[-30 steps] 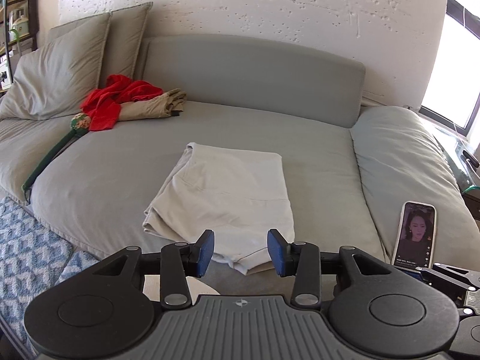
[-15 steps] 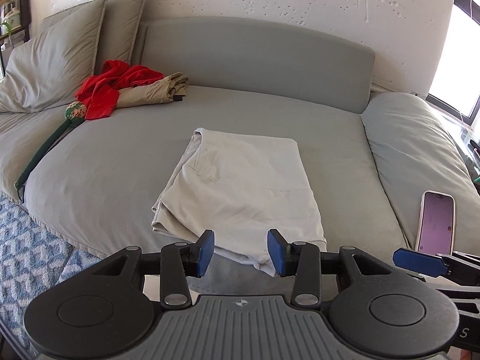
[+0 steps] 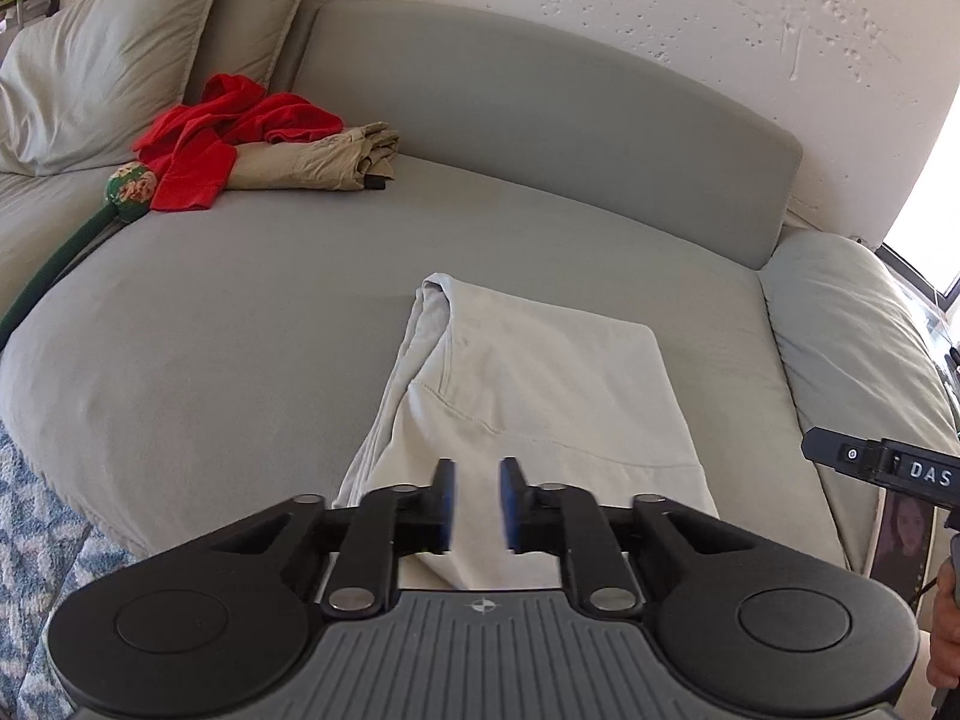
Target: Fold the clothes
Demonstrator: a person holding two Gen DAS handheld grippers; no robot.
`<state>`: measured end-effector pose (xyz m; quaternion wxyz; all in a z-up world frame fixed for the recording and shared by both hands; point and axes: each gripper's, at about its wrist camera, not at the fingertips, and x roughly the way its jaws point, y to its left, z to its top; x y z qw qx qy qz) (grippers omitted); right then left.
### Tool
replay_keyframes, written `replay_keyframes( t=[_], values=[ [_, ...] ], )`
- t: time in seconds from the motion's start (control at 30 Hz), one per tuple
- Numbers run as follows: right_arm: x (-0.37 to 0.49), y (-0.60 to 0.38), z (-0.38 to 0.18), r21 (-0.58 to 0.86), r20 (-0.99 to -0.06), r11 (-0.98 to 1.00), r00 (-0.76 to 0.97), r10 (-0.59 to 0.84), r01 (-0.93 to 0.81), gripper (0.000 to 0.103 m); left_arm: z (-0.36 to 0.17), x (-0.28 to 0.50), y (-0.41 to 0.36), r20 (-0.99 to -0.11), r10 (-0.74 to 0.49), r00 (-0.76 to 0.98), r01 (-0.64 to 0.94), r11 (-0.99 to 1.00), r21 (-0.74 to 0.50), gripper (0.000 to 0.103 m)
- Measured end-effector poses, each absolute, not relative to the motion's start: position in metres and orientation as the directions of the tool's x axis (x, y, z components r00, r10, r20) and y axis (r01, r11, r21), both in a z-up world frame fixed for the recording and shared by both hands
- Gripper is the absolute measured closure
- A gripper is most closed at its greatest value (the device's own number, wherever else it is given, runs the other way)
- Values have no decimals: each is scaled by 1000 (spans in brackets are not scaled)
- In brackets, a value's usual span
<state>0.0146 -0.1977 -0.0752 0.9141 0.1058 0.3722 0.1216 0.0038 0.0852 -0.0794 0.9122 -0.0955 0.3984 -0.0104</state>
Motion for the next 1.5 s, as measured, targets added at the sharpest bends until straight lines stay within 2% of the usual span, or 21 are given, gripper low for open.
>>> replay_keyframes(
  t=[0.07,0.13,0.17,0.2,0.3,0.4,0.47,0.5,0.63,0.67,0.7,0.77,0.8,0.83,0.87,0.9,1.03,1.23,1.37,1.47,1.5],
  values=[
    [52,-203,-93,308,-698,948,657,286,-85,50,-88,26,85,-732,-113,672,-15,986,-167,100],
    [85,-202,-110,362,-718,930,616,324,-66,69,-97,47,86,-743,-162,649,29,982,-188,101],
    [100,-200,-117,393,-720,917,597,354,-69,71,-102,55,86,-749,-189,635,43,977,-210,101],
    [114,-197,-123,432,-712,898,580,396,-82,71,-108,62,86,-758,-205,619,51,974,-221,100],
    [157,-190,-145,599,-650,794,515,559,-105,71,-133,72,88,-824,-103,557,2,992,-123,101],
    [200,-179,-184,751,-607,660,367,705,-26,71,-138,72,100,-824,-126,552,-31,985,-172,99],
    [220,-170,-208,777,-603,629,315,733,24,83,-139,72,104,-827,-127,548,-42,983,-179,97],
    [229,-170,-214,770,-612,637,333,718,41,101,-139,72,104,-829,-122,546,-41,984,-172,96],
    [244,-211,-221,678,-670,684,608,425,268,101,-138,73,101,-834,-101,543,-27,990,-138,93],
    [243,-224,-220,693,-663,642,640,389,327,100,-138,73,100,-832,-98,546,-21,991,-130,92],
    [239,-231,-215,706,-656,619,648,388,344,91,-137,72,99,-830,-96,549,-14,992,-124,91],
    [227,-236,-202,713,-652,623,631,420,322,90,-129,68,104,-819,-102,564,-17,991,-135,90],
    [218,-234,-194,714,-649,643,608,458,278,84,-123,64,109,-810,-106,577,-31,988,-151,75],
    [205,-234,-189,709,-652,663,581,488,239,70,-116,56,115,-795,-106,598,-46,985,-167,65],
    [191,-231,-183,697,-660,688,556,504,203,63,-109,48,122,-780,-107,617,-59,982,-181,57],
    [175,-227,-176,681,-671,714,533,515,166,58,-104,41,128,-770,-105,630,-62,981,-185,55],
    [117,-211,-152,622,-709,783,442,550,23,53,-103,29,154,-787,-104,608,-93,975,-201,34],
    [92,-214,-168,687,-700,726,296,650,30,53,-130,45,173,-793,-278,542,-98,916,-388,34],
    [97,-222,-188,708,-689,700,309,656,92,55,-140,63,171,-772,-319,550,-86,898,-432,34],
    [111,-220,-199,742,-654,660,345,674,118,55,-145,81,167,-757,-399,517,-57,866,-496,44],
    [117,-219,-202,750,-645,650,357,676,123,55,-147,87,161,-772,-394,499,-39,880,-474,44]
  ],
)
